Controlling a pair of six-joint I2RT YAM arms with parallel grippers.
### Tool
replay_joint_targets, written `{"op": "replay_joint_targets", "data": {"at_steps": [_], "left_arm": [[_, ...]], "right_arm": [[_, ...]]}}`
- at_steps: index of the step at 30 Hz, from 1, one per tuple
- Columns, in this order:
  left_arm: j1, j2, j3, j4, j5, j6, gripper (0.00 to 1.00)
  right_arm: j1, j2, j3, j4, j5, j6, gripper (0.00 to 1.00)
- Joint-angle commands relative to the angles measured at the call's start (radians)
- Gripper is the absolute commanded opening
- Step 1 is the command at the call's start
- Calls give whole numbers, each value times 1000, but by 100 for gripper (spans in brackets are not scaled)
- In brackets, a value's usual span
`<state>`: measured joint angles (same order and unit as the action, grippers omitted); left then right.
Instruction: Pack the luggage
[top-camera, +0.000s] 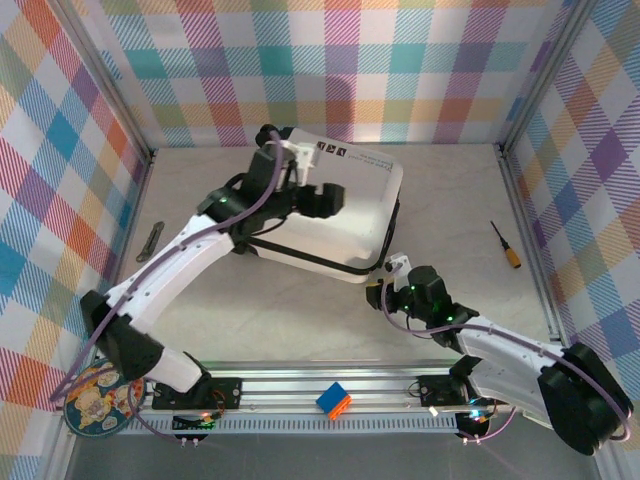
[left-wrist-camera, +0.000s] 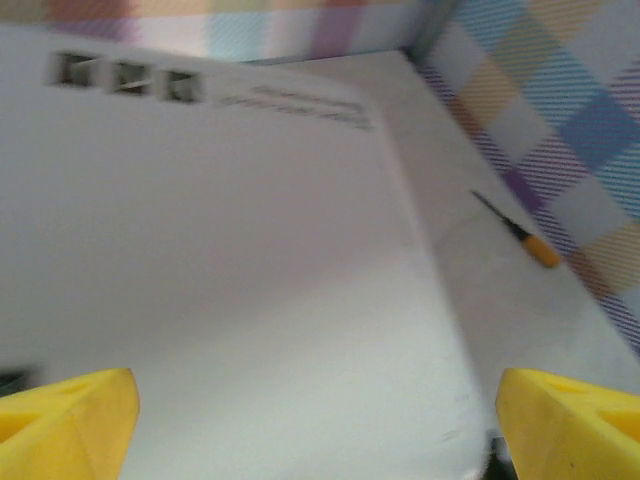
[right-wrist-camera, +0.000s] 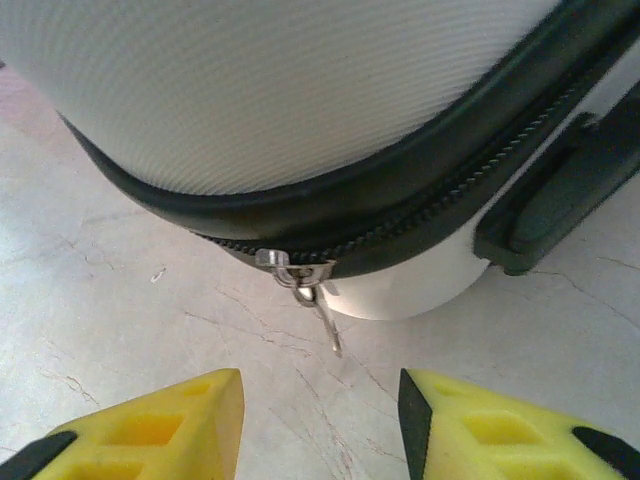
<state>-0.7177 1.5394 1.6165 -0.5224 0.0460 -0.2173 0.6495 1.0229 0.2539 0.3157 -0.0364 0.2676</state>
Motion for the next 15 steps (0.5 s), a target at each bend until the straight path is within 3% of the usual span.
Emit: {"op": "replay_joint_targets", "data": {"at_steps": [1, 7, 12, 15], "left_arm": [[-67, 116, 132, 41, 87, -16, 92], [-143, 378, 398, 36, 172, -62, 91], [-172, 560, 575, 41, 266, -124, 90], [-192, 636, 645, 46, 287, -143, 90]], "right_arm": [[23, 30, 34, 91, 15, -22, 44], [27, 34, 42, 110, 39, -25, 35], [28, 45, 53, 108, 43, -44, 15], [27, 58, 54, 113, 45, -53, 11]]}}
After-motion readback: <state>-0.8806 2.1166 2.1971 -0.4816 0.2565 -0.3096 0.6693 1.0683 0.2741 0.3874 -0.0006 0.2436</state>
